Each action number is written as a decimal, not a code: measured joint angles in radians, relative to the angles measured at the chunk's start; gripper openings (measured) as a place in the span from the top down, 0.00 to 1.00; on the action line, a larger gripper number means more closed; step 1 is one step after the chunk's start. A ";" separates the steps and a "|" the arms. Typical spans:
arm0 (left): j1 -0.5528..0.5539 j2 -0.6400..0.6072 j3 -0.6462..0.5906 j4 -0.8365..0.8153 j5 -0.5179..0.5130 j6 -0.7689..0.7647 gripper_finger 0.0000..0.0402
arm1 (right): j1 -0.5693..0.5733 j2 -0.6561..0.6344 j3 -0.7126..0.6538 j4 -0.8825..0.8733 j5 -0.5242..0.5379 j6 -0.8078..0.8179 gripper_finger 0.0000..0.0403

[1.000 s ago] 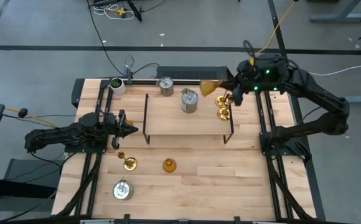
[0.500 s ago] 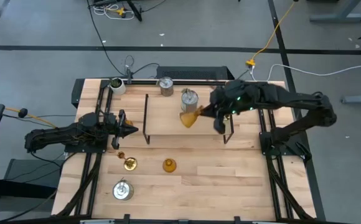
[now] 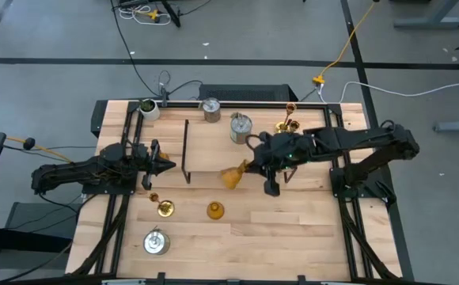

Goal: Pick & Place candle stick holders
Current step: Put the top glass candle holder on the shelf

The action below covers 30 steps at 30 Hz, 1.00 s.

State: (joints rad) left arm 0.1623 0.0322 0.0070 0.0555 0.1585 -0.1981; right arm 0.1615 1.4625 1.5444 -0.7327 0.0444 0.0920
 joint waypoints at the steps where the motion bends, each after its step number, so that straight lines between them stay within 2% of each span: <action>1: 0.000 0.000 0.000 0.000 0.000 0.000 0.98 | 0.012 0.000 0.000 0.001 0.000 -0.002 0.97; 10: 0.000 0.000 0.000 0.000 0.000 0.000 0.98 | 0.082 0.000 0.000 0.000 0.043 -0.048 0.97; 30: 0.000 0.000 0.000 0.000 0.000 0.000 0.98 | 0.085 0.000 0.000 -0.057 0.053 -0.056 0.97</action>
State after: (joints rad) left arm 0.1623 0.0322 0.0067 0.0555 0.1585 -0.1978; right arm 0.2470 1.4628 1.5444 -0.7896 0.0975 0.0355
